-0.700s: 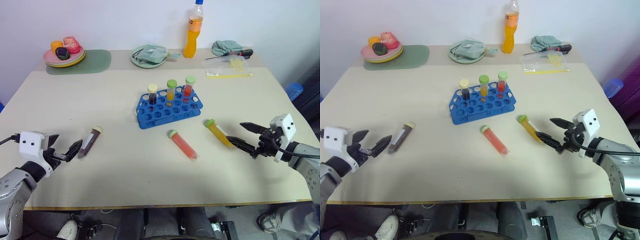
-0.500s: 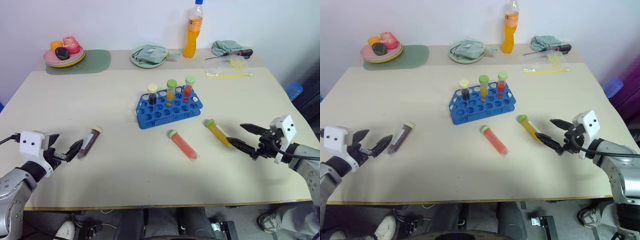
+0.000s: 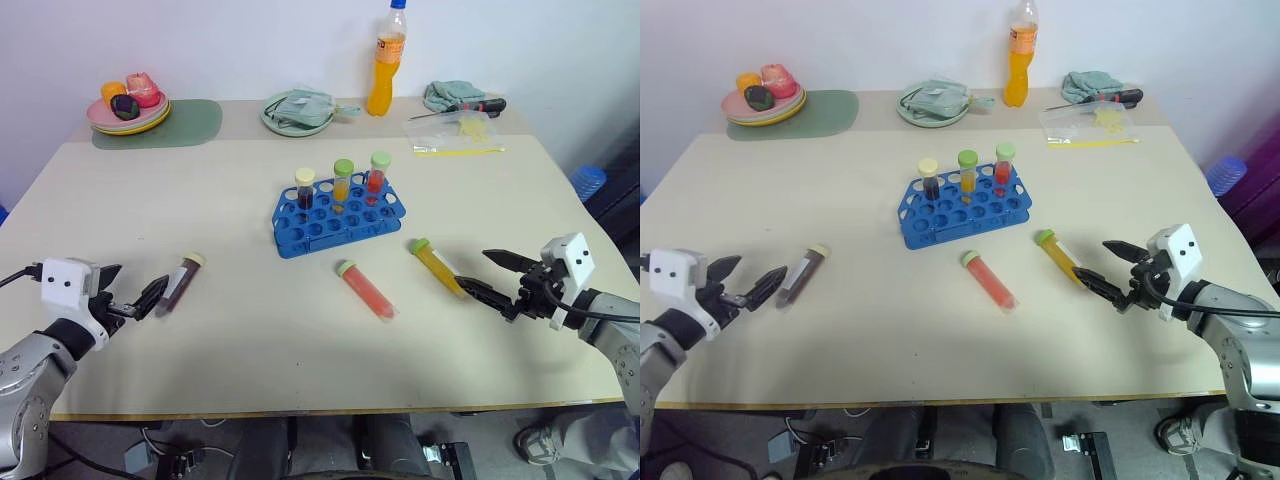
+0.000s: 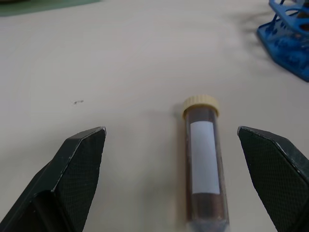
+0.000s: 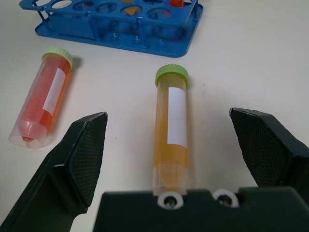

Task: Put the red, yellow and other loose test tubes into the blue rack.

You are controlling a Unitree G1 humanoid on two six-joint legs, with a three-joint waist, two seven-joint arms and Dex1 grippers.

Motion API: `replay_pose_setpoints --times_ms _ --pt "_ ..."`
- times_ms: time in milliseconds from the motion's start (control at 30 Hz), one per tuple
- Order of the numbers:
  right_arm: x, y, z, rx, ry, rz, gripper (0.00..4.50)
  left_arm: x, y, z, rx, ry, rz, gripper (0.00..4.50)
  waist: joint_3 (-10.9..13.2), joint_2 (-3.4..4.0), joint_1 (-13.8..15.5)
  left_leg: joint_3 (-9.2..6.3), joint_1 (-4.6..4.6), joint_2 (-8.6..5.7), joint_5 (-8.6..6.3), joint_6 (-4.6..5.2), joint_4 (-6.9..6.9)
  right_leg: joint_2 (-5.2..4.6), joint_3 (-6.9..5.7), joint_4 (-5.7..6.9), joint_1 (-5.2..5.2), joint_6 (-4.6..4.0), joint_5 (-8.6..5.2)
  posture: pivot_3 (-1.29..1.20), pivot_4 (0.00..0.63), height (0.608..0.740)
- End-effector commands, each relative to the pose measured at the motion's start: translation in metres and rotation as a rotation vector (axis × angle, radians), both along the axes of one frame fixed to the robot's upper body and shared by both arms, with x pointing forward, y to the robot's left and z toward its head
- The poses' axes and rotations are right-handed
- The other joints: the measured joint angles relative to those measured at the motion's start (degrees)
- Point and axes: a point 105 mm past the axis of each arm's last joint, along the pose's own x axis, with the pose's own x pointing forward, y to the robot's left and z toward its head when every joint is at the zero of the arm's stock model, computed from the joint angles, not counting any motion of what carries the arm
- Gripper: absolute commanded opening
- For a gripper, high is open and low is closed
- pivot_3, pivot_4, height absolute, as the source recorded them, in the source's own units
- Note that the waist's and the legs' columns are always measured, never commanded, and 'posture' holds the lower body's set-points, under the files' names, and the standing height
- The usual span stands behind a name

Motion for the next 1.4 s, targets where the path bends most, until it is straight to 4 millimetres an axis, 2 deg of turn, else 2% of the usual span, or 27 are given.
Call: replay_pose_setpoints --times_ms 33,267,500,633,700,767,833,933,1000,1100,1267,1400 --pt "-0.001 0.005 0.011 0.010 -0.045 0.012 4.49 0.003 -0.008 0.009 0.011 -0.037 -0.031 4.50 0.0 0.00 0.0 0.00 0.00 0.00 0.00 0.00 0.00 0.01 0.00 0.00 0.00 0.00 0.00 0.00 0.150 0.740" --pt "-0.005 0.010 0.015 0.026 -0.050 0.006 4.49 0.008 -0.010 0.009 0.006 -0.036 -0.050 4.50 0.0 0.00 0.0 0.01 0.01 0.00 0.00 0.00 0.00 0.02 0.00 0.03 0.00 0.01 0.00 0.00 0.150 0.740" --pt "-0.001 0.024 0.022 0.048 -0.037 0.026 4.49 0.010 -0.028 0.014 -0.003 -0.053 -0.117 4.50 0.0 0.00 0.0 0.01 0.01 0.00 0.00 0.00 0.02 0.02 0.01 0.05 0.00 0.01 0.01 0.00 0.150 0.740" --pt "0.008 0.038 0.040 0.033 -0.032 0.033 4.49 0.006 -0.067 0.015 -0.016 -0.036 -0.287 4.50 0.0 0.01 0.0 0.01 0.01 0.00 0.00 0.00 0.03 0.01 0.02 0.06 0.00 0.01 0.01 0.00 0.150 0.740" --pt "0.014 0.043 0.045 -0.027 -0.027 0.026 4.49 0.001 -0.085 0.013 -0.005 -0.021 -0.373 4.50 0.0 0.01 0.0 0.01 0.01 0.00 0.00 0.00 0.03 0.00 0.04 0.06 -0.01 0.01 0.01 0.00 0.150 0.740" --pt "0.020 0.050 0.043 -0.148 0.067 0.003 4.49 -0.005 -0.108 0.006 0.017 0.008 -0.480 4.50 0.0 0.04 -0.1 0.01 0.01 0.00 0.00 0.00 0.02 0.01 0.04 0.06 -0.03 0.01 0.00 0.00 0.150 0.740" --pt "0.023 0.056 0.044 -0.236 0.094 -0.015 4.49 -0.008 -0.121 0.002 0.024 0.022 -0.549 4.50 0.0 0.03 0.0 0.05 0.00 0.00 0.00 0.00 0.02 -0.02 0.07 0.08 -0.09 -0.01 0.00 0.00 0.150 0.740" --pt "0.034 0.064 0.032 -0.271 0.292 -0.090 4.49 -0.013 -0.148 -0.001 0.003 0.030 -0.668 4.50 0.0 0.03 -0.1 0.03 -0.03 0.02 0.00 0.00 -0.01 0.01 0.09 0.05 -0.12 -0.02 0.00 0.00 0.150 0.740" --pt "0.042 0.066 0.031 -0.289 0.365 -0.147 4.49 -0.015 -0.158 -0.004 -0.001 0.032 -0.708 4.50 0.0 0.03 -0.2 0.03 -0.04 0.02 0.00 0.00 0.01 0.01 0.12 0.07 -0.13 -0.05 0.02 0.00 0.150 0.740" --pt "0.050 0.072 0.031 -0.283 0.473 -0.177 4.49 -0.015 -0.165 -0.006 -0.015 0.035 -0.738 4.50 0.0 0.04 -0.1 0.04 -0.11 0.01 0.00 0.00 0.00 0.00 0.13 0.05 -0.19 -0.06 0.02 0.00 0.150 0.740" --pt "0.057 0.076 0.033 -0.333 0.486 -0.183 4.49 -0.016 -0.166 -0.009 -0.005 0.037 -0.757 4.50 0.0 0.04 -0.1 0.03 -0.25 -0.06 -0.03 0.07 0.00 -0.03 0.07 -0.03 -0.23 -0.05 0.03 0.00 0.150 0.740" --pt "0.062 0.072 0.026 -0.381 0.505 -0.229 4.49 -0.019 -0.167 -0.010 -0.008 0.039 -0.768 4.50 0.0 0.04 -0.3 0.08 -0.25 -0.08 -0.05 0.10 0.01 -0.03 0.08 -0.02 -0.25 -0.04 0.04 0.00 0.150 0.740"
